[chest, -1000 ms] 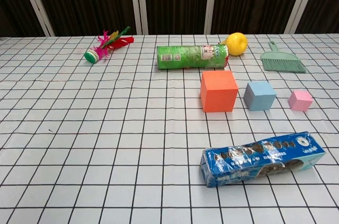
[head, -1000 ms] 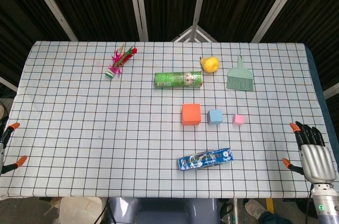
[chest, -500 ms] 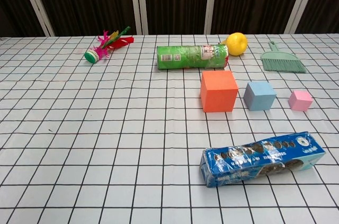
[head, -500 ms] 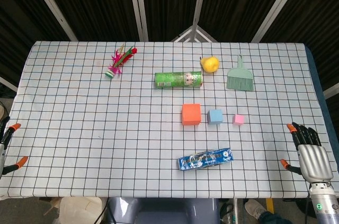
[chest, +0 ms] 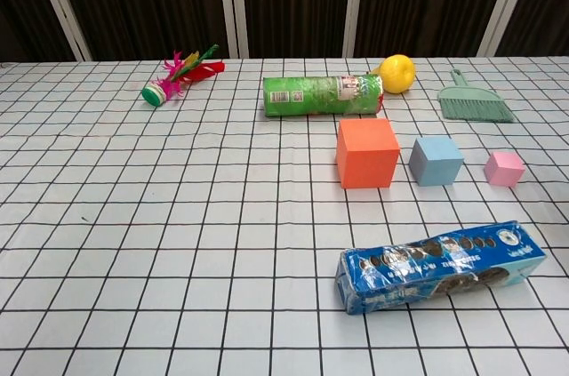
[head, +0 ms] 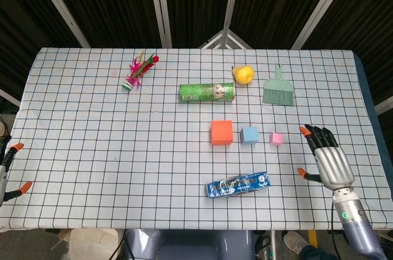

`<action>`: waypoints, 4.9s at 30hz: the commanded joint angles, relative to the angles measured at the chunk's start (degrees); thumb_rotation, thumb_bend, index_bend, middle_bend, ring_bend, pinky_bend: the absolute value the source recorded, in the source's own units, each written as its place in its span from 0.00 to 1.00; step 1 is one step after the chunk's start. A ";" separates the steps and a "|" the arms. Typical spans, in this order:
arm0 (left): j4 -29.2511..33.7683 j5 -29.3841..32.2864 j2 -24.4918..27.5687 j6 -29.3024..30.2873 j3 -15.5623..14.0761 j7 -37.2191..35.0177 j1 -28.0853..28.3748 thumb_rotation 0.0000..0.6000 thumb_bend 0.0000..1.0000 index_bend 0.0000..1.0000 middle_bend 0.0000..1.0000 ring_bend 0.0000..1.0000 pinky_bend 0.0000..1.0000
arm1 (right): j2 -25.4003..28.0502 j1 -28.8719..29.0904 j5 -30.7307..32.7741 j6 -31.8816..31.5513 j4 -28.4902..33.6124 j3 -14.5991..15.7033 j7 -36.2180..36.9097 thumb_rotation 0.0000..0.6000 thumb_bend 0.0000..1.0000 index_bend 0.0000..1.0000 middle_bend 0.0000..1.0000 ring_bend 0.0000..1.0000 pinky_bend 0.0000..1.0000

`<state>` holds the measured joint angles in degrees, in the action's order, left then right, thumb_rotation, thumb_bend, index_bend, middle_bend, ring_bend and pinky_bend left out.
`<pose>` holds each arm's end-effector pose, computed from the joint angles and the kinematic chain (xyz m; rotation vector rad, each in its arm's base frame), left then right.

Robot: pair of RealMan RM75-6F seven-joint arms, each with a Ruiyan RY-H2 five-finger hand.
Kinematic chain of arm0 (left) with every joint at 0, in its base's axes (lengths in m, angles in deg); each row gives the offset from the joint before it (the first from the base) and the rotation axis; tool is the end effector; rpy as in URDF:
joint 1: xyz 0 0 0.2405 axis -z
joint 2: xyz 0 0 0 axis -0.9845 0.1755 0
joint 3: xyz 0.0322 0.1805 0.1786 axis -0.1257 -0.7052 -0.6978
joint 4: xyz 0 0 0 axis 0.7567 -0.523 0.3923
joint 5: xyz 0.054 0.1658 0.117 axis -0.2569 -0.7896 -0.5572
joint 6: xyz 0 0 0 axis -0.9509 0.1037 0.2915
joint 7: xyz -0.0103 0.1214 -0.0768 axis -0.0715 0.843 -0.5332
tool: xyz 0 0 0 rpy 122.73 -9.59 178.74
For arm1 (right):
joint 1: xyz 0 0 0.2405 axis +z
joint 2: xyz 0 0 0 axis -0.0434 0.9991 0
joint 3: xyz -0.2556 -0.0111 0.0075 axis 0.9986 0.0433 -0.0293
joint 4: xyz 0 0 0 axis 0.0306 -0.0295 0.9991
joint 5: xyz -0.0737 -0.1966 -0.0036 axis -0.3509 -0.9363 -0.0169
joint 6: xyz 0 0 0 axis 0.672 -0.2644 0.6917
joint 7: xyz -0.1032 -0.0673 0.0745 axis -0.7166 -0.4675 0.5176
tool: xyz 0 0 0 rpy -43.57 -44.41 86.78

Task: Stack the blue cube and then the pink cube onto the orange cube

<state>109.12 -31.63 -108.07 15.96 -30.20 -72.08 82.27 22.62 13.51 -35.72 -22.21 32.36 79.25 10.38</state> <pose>-0.3169 0.1662 0.1675 -1.3184 -0.8867 -0.7461 -0.2544 -0.2515 0.1218 1.5560 -0.9589 0.9217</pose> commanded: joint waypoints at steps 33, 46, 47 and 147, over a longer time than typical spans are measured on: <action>-2.73 7.89 1.35 -2.59 3.09 -3.85 0.24 1.00 0.20 0.16 0.00 0.00 0.02 | -13.87 35.44 52.16 20.43 -8.17 -3.03 -24.87 1.00 0.24 0.23 0.08 0.08 0.06; -2.62 8.08 1.04 -3.17 3.01 -2.75 0.70 1.00 0.20 0.16 0.00 0.00 0.02 | -13.82 35.95 54.89 20.31 -11.44 -0.83 -23.56 1.00 0.24 0.26 0.08 0.08 0.06; -2.56 8.06 1.02 -3.10 3.01 -2.72 0.68 1.00 0.20 0.16 0.00 0.00 0.02 | -13.90 35.91 54.82 20.34 -11.51 -0.69 -23.34 1.00 0.24 0.27 0.08 0.08 0.06; -3.46 7.39 2.56 -5.42 2.45 -7.49 1.25 1.00 0.20 0.17 0.00 0.00 0.02 | -15.43 52.36 67.38 4.01 5.41 -8.37 -38.20 1.00 0.39 0.46 0.08 0.09 0.06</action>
<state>105.66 -24.25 -105.51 10.55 -27.75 -79.56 83.51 7.42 65.68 31.46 -18.18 38.00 70.83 -27.66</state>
